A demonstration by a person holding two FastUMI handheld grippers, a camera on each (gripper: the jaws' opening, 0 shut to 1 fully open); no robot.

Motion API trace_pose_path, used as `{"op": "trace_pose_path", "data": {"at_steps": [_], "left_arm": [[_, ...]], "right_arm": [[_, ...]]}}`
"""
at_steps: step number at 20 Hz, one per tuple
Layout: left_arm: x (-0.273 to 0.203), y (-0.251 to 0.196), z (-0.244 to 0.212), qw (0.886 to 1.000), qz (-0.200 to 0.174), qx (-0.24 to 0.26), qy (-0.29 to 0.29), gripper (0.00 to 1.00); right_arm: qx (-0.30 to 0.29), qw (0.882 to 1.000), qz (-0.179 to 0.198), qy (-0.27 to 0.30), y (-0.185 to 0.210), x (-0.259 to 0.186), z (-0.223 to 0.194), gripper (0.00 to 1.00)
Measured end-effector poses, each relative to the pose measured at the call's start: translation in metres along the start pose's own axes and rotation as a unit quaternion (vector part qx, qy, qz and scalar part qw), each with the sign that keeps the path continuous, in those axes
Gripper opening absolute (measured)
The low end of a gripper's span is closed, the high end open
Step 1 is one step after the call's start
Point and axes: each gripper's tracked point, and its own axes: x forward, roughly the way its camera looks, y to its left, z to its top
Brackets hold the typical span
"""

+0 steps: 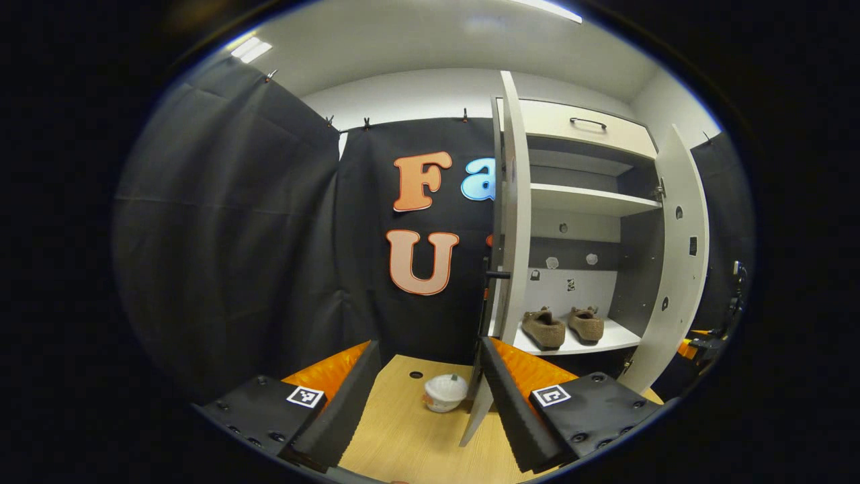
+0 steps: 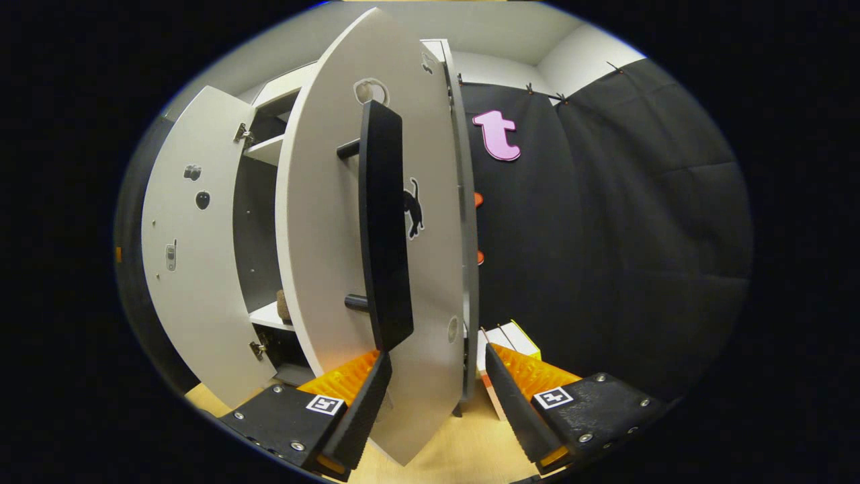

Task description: Grab one shoe with the right hand and put it into the shoe cabinet, grab the other shoe with the left hand and put it into the shoe cabinet; then close the right door with the right hand and the left door with the left hand.

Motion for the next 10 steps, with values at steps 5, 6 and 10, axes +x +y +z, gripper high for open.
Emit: {"op": "trace_pose_path", "data": {"at_steps": [5, 6, 10], "left_arm": [[0.006, 0.014, -0.006, 1.000, 0.006, -0.002, 0.005, 0.96], [0.008, 0.016, -0.007, 1.000, 0.006, -0.003, 0.006, 0.96], [0.014, 0.023, -0.016, 1.000, 0.008, -0.001, 0.012, 0.96]], "right_arm": [[0.006, 1.000, 0.015, 0.000, 0.024, 0.021, -0.002, 0.96], [0.007, 1.000, 0.021, -0.001, 0.034, 0.026, -0.003, 0.88], [0.010, 0.999, 0.034, -0.005, 0.065, 0.058, -0.001, 0.91]]}}
